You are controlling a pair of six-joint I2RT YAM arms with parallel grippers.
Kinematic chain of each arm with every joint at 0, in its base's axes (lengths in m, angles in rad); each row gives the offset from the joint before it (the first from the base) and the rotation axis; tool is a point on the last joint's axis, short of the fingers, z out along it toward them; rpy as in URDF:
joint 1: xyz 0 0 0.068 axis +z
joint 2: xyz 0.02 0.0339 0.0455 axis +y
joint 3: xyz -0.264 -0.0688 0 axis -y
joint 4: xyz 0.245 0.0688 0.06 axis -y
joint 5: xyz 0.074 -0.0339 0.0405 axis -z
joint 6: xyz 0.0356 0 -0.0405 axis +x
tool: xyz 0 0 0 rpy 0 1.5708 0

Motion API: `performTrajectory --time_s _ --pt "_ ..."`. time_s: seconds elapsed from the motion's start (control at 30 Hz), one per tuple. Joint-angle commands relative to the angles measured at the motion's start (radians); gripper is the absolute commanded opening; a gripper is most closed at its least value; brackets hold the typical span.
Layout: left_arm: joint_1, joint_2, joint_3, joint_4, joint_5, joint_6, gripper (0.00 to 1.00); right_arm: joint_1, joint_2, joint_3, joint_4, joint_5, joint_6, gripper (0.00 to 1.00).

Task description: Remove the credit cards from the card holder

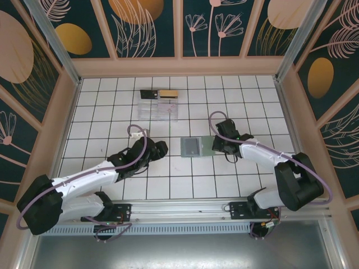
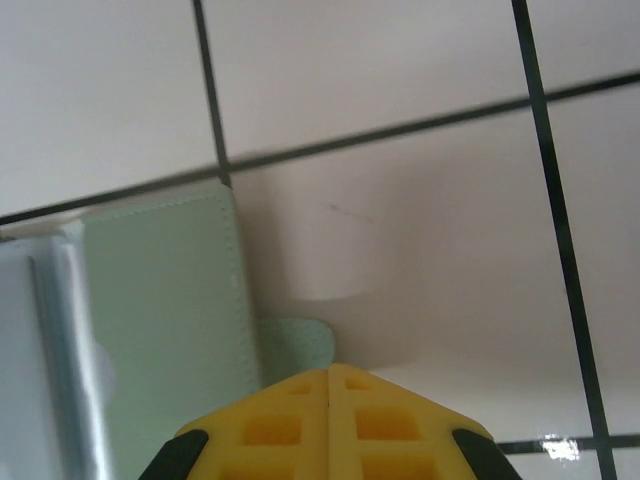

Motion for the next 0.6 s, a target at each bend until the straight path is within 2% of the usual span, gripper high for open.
performTrajectory --time_s 0.0,0.13,0.17,0.23,0.37,0.4,0.43,0.57 --pt "0.002 0.033 0.023 0.061 0.058 0.05 0.72 0.003 -0.019 -0.028 0.05 -0.038 0.041 0.05" --pt "0.002 0.064 0.034 0.085 0.072 0.053 0.72 0.01 -0.039 -0.055 0.082 -0.046 0.055 0.25" --pt "0.002 0.068 0.036 0.086 0.064 0.05 0.73 0.012 -0.053 -0.055 0.08 -0.037 0.056 0.27" --pt "0.002 0.072 0.032 0.091 0.038 0.037 0.85 0.026 -0.084 -0.043 0.059 0.022 0.057 0.32" --pt "0.001 0.069 0.017 0.116 0.01 0.021 0.87 0.066 -0.151 -0.013 0.019 0.141 0.052 0.46" --pt "0.002 0.07 0.019 0.113 0.006 0.017 0.87 0.087 -0.17 -0.009 0.015 0.166 0.049 0.56" --pt "0.002 0.073 0.028 0.108 0.006 0.023 0.87 0.107 -0.192 -0.004 0.015 0.19 0.041 0.72" --pt "0.002 0.099 0.059 0.104 0.007 0.034 0.86 0.186 -0.265 -0.007 0.047 0.271 0.013 0.74"
